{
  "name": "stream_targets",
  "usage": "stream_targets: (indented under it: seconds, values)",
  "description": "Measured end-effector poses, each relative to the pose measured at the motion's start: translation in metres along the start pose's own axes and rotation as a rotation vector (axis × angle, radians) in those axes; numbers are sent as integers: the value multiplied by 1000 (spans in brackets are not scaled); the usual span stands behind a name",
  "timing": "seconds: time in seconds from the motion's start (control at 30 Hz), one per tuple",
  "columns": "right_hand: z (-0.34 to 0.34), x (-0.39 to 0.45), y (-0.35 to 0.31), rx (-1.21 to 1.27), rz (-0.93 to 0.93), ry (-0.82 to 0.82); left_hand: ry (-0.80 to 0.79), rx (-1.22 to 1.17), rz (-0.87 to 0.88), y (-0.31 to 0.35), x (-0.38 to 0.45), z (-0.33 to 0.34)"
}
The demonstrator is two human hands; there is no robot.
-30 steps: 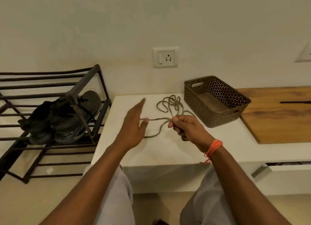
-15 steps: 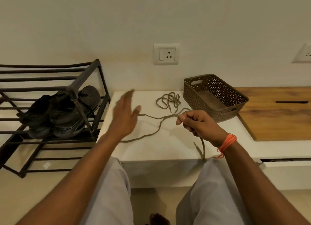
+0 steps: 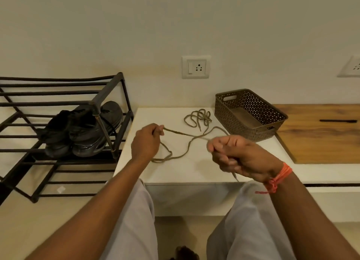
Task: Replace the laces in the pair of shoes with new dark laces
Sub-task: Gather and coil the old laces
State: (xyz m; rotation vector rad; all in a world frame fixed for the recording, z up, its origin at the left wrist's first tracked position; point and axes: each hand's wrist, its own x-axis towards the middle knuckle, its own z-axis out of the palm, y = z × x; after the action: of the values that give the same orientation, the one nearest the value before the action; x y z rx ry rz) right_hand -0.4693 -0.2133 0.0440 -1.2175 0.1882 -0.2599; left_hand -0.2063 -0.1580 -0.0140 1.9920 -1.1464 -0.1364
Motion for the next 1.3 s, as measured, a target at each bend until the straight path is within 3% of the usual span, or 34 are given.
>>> stream_targets:
  seconds: [0.07,0.1,0.13,0.2,0.23,0.3,0.33,0.4,0.47,0.5,0.53,0.57,0.6,0.67,0.7,0.73,0.8,0.83,0.87,0.93,0.97,1.03,1.07,1.1,1.17,1.2,1.27,1.3]
  values:
    - [7,22,-12,420,-268,90,-254,160,181,3,-26,8]
    - [5,38,-18,513,-381,222,-414,204,309,9,-44,10]
    - [3,54,-22,458,-459,386,-534,216,427,17,-62,8]
    - [-7,78,-12,-70,-507,743,-600,172,583,34,-80,-5]
    - [-7,84,3,-410,-454,820,-551,131,602,41,-78,-16]
    - [-5,80,39,-881,-293,670,-354,40,558,50,-60,-38]
    - [-1,70,52,-878,-217,552,-238,36,525,50,-47,-48]
    - [15,49,58,-463,-87,330,-96,76,471,42,-28,-58]
    - [33,37,41,97,-69,84,-136,1,390,34,-28,-49]
    - [39,37,27,320,-135,40,-197,-51,363,31,-36,-38]
    - [39,41,13,489,-216,74,-291,-78,362,30,-48,-27]
    - [32,48,2,507,-318,170,-410,-78,394,30,-63,-16]
    - [24,55,-6,338,-405,328,-527,-68,448,32,-78,-9]
    - [5,66,-5,-392,-413,651,-607,-99,514,39,-87,-9]
    - [-1,66,7,-652,-310,615,-550,-164,474,41,-79,-16]
    - [-2,61,19,-737,-152,466,-451,-232,408,41,-66,-24]
    - [11,44,33,-437,94,131,-267,-254,313,38,-38,-42]
    - [19,41,30,-153,92,9,-235,-231,294,37,-31,-46]
    - [25,41,22,139,18,-66,-237,-227,287,39,-31,-44]
    - [23,54,2,452,-192,17,-356,-268,292,44,-49,-24]
    - [17,62,-6,361,-279,166,-450,-263,309,47,-63,-13]
    - [1,67,-7,-284,-289,533,-580,-192,378,54,-78,-9]
    - [-3,63,0,-563,-205,557,-568,-187,390,54,-72,-16]
    - [-2,56,9,-672,-72,448,-506,-206,379,51,-59,-24]
    - [8,38,21,-382,111,104,-352,-267,299,45,-32,-41]
    - [18,35,19,-143,60,-16,-310,-279,265,44,-25,-47]
    - [27,43,6,241,-164,-68,-352,-283,240,49,-32,-37]
    - [26,54,-2,267,-279,22,-427,-254,255,51,-42,-28]
